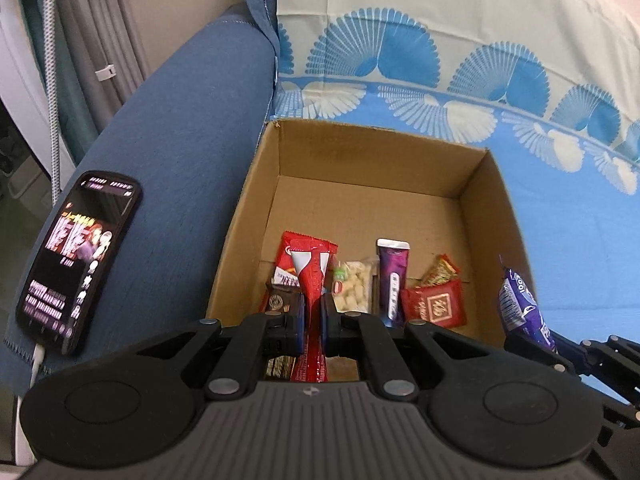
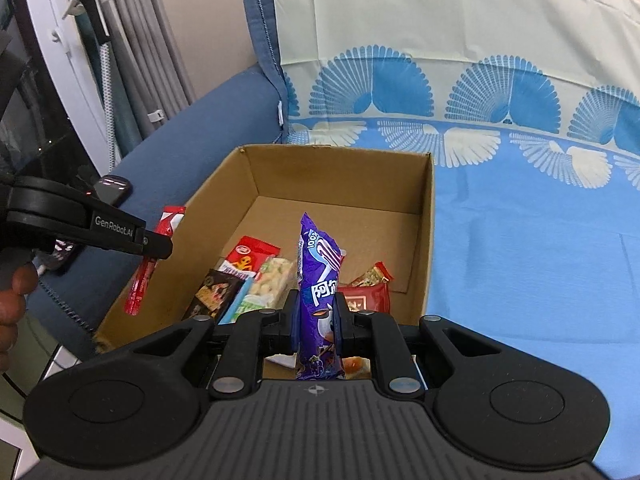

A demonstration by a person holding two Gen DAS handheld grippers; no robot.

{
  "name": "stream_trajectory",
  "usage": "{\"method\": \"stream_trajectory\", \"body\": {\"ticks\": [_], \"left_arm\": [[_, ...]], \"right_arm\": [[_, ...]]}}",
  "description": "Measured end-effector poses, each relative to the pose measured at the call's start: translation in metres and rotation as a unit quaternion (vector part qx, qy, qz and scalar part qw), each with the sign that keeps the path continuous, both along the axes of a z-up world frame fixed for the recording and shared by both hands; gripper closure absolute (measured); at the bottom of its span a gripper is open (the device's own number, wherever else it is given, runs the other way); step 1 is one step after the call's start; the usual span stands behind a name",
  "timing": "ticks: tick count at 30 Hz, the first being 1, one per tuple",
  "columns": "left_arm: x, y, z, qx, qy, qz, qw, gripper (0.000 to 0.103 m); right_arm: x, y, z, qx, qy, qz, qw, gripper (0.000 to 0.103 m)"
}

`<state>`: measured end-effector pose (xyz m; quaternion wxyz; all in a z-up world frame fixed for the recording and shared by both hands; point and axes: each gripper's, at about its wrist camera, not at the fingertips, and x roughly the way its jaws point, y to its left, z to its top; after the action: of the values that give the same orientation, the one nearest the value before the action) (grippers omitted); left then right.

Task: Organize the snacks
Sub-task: 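Carry the red strip and purple bar over the box with both tools, then open both tools to drop the red strip and purple bar into the box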

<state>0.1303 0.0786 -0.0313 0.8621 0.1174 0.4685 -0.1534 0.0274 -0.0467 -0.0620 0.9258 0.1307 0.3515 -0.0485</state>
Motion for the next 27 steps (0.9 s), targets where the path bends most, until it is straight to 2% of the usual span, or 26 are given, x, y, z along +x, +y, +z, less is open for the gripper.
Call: {"method": "stream_trajectory", "body": {"ticks": [15,17,18,19,20,22,26,27], "left_arm": [[0.036,-0.021,-0.044,0.046,0.016,-0.008,0.9988,0.093],[0.036,-0.022,-0.044,0.053,0.005,-0.013,0.9985,0.083],[0.035,-0.023,-0.044,0.061,-0.004,-0.014,0.998,0.053],[0.034,-0.023,-0.042,0.07,-0.013,-0.012,0.9974,0.013],[0.032,-0.023,-0.04,0.077,-0.022,-0.006,0.9968,0.0],[0.025,-0.017,-0.033,0.073,-0.048,0.0,0.9962,0.0],[0.01,-0.009,-0.027,0.074,-0.028,0.002,0.9969,0.0],[0.006,-0.006,-0.026,0.073,-0.023,0.003,0.9971,0.0]], "right_arm": [[0.046,-0.01,-0.034,0.006,0.026,0.001,1.0,0.086],[0.049,-0.011,-0.037,0.012,0.029,0.008,0.999,0.082],[0.051,-0.012,-0.036,0.015,0.029,0.008,0.999,0.08],[0.051,-0.013,-0.035,0.015,0.027,0.005,1.0,0.067],[0.051,-0.013,-0.033,0.014,0.025,0.002,1.0,0.049],[0.048,-0.014,-0.027,0.01,0.019,-0.005,1.0,0.032],[0.03,-0.009,-0.017,0.005,0.015,-0.002,1.0,0.017],[0.023,-0.006,-0.016,0.006,0.016,-0.002,1.0,0.016]]}}
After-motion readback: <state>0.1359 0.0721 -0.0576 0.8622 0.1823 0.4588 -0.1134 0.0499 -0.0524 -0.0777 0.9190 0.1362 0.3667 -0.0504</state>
